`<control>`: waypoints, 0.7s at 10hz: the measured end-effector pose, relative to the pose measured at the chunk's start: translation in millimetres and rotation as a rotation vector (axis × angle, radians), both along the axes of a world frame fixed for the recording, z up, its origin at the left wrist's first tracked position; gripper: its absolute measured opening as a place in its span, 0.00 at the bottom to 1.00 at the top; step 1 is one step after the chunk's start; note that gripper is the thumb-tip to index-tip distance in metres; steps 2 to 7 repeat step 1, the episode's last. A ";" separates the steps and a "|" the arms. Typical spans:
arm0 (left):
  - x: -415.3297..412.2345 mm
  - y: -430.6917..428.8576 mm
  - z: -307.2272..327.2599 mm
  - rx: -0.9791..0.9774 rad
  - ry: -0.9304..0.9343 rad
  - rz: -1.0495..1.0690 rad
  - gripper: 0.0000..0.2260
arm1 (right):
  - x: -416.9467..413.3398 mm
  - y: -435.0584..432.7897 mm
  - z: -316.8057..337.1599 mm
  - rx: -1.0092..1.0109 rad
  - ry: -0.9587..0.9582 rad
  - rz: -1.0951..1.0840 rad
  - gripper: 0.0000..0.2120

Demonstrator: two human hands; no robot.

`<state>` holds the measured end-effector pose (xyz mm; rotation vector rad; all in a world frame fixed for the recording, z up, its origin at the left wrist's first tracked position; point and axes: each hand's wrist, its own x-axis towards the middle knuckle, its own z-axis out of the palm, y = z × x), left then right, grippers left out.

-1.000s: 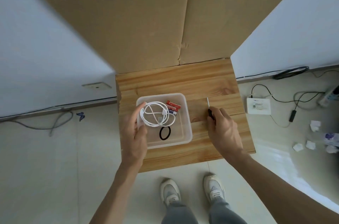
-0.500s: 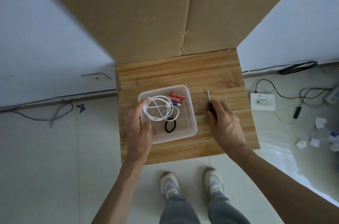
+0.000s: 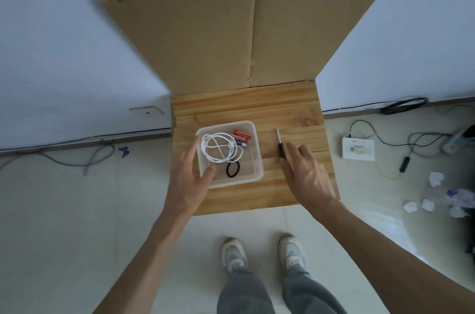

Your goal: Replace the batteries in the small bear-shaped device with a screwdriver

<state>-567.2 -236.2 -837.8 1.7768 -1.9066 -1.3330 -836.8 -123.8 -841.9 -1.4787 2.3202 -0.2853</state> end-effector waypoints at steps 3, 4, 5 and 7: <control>4.1 14.0 24.4 -0.031 -0.149 -0.078 0.34 | -6.0 9.2 21.1 0.074 0.031 0.008 0.15; 4.1 14.0 24.4 -0.031 -0.149 -0.078 0.34 | -6.0 9.2 21.1 0.074 0.031 0.008 0.15; 4.1 14.0 24.4 -0.031 -0.149 -0.078 0.34 | -6.0 9.2 21.1 0.074 0.031 0.008 0.15; 4.1 14.0 24.4 -0.031 -0.149 -0.078 0.34 | -6.0 9.2 21.1 0.074 0.031 0.008 0.15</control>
